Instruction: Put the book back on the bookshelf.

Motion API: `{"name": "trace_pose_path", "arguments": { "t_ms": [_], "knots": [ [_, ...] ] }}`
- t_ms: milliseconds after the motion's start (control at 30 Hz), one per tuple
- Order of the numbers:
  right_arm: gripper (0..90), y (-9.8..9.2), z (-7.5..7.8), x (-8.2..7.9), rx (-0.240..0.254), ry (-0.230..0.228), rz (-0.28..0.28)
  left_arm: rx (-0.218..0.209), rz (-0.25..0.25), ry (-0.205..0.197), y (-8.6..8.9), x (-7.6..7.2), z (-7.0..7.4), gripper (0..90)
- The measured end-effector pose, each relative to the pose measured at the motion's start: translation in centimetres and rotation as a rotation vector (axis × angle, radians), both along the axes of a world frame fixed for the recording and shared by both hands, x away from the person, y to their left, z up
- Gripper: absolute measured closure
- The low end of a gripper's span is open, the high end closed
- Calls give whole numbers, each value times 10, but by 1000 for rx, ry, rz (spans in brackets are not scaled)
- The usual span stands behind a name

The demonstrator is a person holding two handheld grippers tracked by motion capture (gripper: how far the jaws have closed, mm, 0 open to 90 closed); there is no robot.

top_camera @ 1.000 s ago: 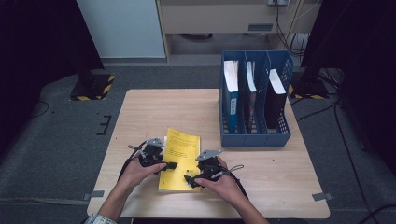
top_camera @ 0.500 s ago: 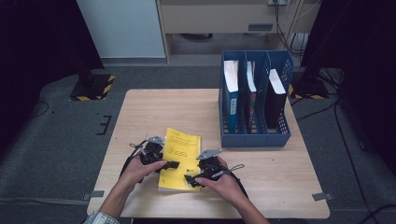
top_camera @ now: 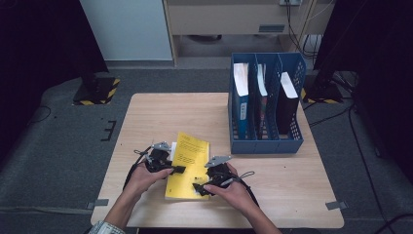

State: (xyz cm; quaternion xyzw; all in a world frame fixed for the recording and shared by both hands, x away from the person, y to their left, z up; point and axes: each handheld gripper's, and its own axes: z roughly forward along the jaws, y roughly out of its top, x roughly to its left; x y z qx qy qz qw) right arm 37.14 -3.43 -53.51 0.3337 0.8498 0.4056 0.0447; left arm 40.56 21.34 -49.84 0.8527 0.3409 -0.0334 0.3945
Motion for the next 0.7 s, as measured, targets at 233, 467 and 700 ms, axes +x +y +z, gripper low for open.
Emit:
{"name": "trace_pose_path", "arguments": {
  "t_ms": [233,467,700],
  "knots": [
    [31,-3,0,5,34,22,-8,-55,14,-3,1,-4,7,778],
    [18,-6,0,9,66,47,-6,-84,-4,-17,2,-6,14,797],
    [13,-10,-1,14,98,65,30,-95,-14,-25,5,-8,19,803]
  ]
}}
